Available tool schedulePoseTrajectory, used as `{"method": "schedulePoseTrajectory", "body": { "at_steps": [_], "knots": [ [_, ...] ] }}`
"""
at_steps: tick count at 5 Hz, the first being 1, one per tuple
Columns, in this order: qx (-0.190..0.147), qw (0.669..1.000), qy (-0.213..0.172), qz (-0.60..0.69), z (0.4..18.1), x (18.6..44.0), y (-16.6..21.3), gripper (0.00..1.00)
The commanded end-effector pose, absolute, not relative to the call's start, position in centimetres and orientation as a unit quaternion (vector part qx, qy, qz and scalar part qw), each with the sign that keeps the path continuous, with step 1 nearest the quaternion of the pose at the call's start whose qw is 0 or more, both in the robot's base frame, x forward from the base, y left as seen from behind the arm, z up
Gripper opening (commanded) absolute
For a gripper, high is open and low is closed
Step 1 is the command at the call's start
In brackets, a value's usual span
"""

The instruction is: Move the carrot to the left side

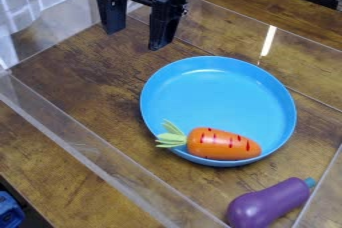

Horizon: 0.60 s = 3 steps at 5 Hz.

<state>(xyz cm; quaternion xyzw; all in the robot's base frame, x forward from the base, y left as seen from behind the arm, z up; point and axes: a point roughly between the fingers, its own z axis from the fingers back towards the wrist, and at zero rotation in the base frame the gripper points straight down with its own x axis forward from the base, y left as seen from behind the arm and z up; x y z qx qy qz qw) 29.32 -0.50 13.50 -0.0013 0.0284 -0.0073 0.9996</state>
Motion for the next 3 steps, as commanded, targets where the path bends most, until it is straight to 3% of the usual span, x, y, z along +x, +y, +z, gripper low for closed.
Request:
{"method": "schedulePoseTrajectory", "body": {
  "at_steps": [1, 3],
  "knots": [
    [-0.003, 0.999, 0.037, -0.031, 12.8, 29.3, -0.9, 1.0],
    [-0.006, 0.994, 0.053, -0.091, 11.5, 29.2, -1.9, 1.0]
  ]
}}
